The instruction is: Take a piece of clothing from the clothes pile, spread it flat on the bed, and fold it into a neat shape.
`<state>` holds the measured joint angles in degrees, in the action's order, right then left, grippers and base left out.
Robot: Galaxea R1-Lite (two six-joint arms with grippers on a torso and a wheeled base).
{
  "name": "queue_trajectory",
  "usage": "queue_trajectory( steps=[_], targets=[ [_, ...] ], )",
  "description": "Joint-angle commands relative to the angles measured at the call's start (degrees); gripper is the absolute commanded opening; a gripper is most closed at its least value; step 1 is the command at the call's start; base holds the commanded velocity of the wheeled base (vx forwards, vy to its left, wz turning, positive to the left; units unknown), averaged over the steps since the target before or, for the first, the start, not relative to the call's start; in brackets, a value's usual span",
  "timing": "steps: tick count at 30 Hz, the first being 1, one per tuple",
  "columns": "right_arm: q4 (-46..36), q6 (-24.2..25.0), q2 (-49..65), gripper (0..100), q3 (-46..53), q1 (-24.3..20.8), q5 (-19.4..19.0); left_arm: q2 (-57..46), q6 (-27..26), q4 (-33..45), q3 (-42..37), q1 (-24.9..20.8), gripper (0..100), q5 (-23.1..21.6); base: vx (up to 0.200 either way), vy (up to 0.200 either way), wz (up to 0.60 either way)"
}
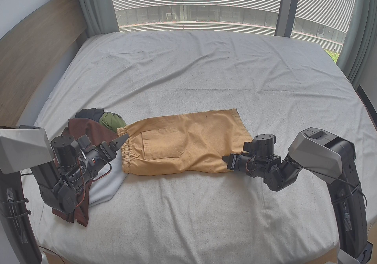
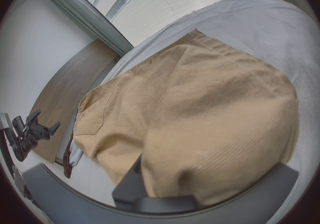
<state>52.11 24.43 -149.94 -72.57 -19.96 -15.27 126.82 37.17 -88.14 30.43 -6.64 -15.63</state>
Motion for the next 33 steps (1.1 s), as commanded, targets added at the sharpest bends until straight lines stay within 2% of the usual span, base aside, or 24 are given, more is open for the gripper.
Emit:
queue_trajectory(
  steps=[1, 16, 33],
  targets=[
    [0.3, -2.0, 3.2, 0, 3.0, 0.4, 0.1, 0.7, -0.1, 0.0, 0.0, 0.0, 100, 0.0, 0.000, 0.000, 0.00],
    [-1.9, -4.8, 12.3, 0, 16.1, 3.0, 0.1, 0.8, 0.0, 0.0, 0.0, 0.0, 100, 0.0, 0.000, 0.000, 0.00],
    [-2.9, -6.2, 19.2, 0, 34.1, 3.3, 0.2, 0.5, 0.1, 0.0, -0.1, -0.1, 100, -0.1, 0.000, 0.000, 0.00]
  ],
)
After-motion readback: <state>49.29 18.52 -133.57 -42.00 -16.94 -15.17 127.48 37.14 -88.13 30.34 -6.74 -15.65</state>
